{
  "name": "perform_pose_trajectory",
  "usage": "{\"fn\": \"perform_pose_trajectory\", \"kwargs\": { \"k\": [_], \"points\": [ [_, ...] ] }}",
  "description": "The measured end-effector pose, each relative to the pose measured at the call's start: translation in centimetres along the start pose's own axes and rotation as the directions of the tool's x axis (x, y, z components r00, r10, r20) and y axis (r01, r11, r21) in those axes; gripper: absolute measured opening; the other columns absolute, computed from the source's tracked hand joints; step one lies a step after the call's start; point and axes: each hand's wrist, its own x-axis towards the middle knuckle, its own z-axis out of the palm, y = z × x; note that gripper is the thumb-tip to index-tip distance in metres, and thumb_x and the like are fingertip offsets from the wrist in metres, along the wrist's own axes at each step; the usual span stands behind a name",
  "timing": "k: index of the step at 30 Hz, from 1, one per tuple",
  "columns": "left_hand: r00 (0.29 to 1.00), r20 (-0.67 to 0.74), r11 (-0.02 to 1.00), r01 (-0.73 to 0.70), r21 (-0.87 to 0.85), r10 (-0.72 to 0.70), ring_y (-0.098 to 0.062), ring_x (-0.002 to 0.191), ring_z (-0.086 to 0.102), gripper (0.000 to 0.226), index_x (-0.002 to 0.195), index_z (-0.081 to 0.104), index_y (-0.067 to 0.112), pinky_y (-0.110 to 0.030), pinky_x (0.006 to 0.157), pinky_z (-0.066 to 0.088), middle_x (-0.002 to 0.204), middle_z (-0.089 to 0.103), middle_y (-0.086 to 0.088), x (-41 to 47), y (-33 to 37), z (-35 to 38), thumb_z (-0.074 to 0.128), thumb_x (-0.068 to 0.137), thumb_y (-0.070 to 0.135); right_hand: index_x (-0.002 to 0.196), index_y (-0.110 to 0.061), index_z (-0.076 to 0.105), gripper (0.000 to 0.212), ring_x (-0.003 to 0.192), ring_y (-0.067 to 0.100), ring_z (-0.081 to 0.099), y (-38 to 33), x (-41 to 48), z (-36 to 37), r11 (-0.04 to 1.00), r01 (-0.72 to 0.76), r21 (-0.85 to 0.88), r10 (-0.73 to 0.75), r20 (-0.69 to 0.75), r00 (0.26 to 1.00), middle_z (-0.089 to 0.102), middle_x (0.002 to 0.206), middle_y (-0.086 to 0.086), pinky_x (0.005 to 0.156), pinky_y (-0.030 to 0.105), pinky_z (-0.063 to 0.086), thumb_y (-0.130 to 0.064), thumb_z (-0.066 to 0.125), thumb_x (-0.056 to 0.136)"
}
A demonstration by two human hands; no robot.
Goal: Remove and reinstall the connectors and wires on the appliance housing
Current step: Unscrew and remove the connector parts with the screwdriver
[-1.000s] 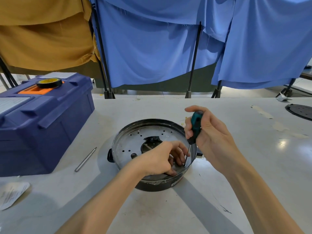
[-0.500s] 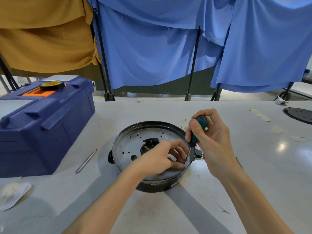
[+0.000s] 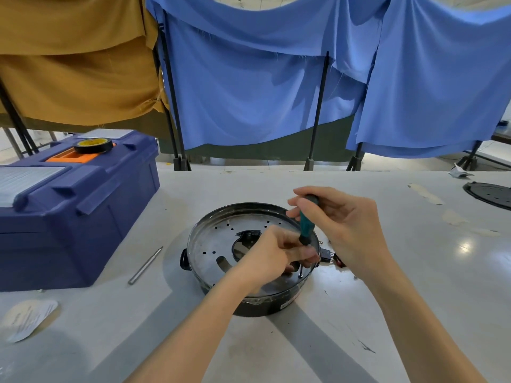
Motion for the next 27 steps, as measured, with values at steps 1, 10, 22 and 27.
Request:
{"fn": "perform_pose_trajectory", "kwargs": {
  "k": [1, 10, 22, 27],
  "points": [
    [1.000, -0.004, 1.000, -0.003, 0.006, 0.003, -0.007, 0.082, 0.068, 0.005, 0.090, 0.073, 0.028, -0.028, 0.073, 0.050, 0.085, 0.074, 0.006, 0.0, 0.0, 0.0, 0.068, 0.088, 0.025, 0.101, -0.009, 0.073, 0.022, 0.081, 0.016, 0.074, 0.1, -0.1, 0.1, 1.000, 0.011, -0.028, -0.013, -0.054, 0.998, 0.076, 0.087, 0.000, 0.077, 0.029, 0.060, -0.019, 0.072, 0.081],
    [0.997, -0.025, 0.997, -0.077, -0.001, 0.077, -0.012, 0.083, 0.070, 0.005, 0.096, 0.065, 0.023, -0.033, 0.071, 0.049, 0.080, 0.072, 0.002, 0.1, 0.0, 0.6, 0.063, 0.091, 0.022, 0.072, -0.018, 0.046, 0.048, 0.057, 0.007, 0.050, 1.5, 0.1, 1.0, 0.884, 0.019, -0.466, -0.228, -0.395, 0.890, 0.048, 0.060, -0.013, 0.055, 0.011, 0.043, -0.052, 0.079, 0.067],
    [0.989, 0.009, 0.989, -0.148, -0.031, 0.148, -0.010, 0.091, 0.070, 0.030, 0.111, 0.057, 0.042, -0.026, 0.078, 0.048, 0.095, 0.074, -0.003, -0.2, 0.3, 0.5, 0.068, 0.083, 0.038, 0.086, -0.006, 0.072, 0.024, 0.063, 0.013, 0.064, 1.0, 0.1, 0.4, 0.801, 0.225, -0.555, -0.359, -0.144, 0.922, 0.068, 0.072, 0.001, 0.067, 0.015, 0.054, -0.030, 0.072, 0.082],
    [0.987, -0.013, 0.985, -0.160, -0.063, 0.159, -0.016, 0.087, 0.072, 0.023, 0.105, 0.065, 0.033, -0.034, 0.077, 0.053, 0.096, 0.075, -0.001, -0.4, 0.2, 0.7, 0.058, 0.086, 0.045, 0.070, -0.005, 0.065, 0.033, 0.048, 0.017, 0.050, 1.3, 0.5, 1.9, 0.691, 0.209, -0.692, -0.469, -0.209, 0.858, 0.056, 0.056, 0.001, 0.046, 0.031, 0.048, -0.035, 0.074, 0.081]
  ]
}}
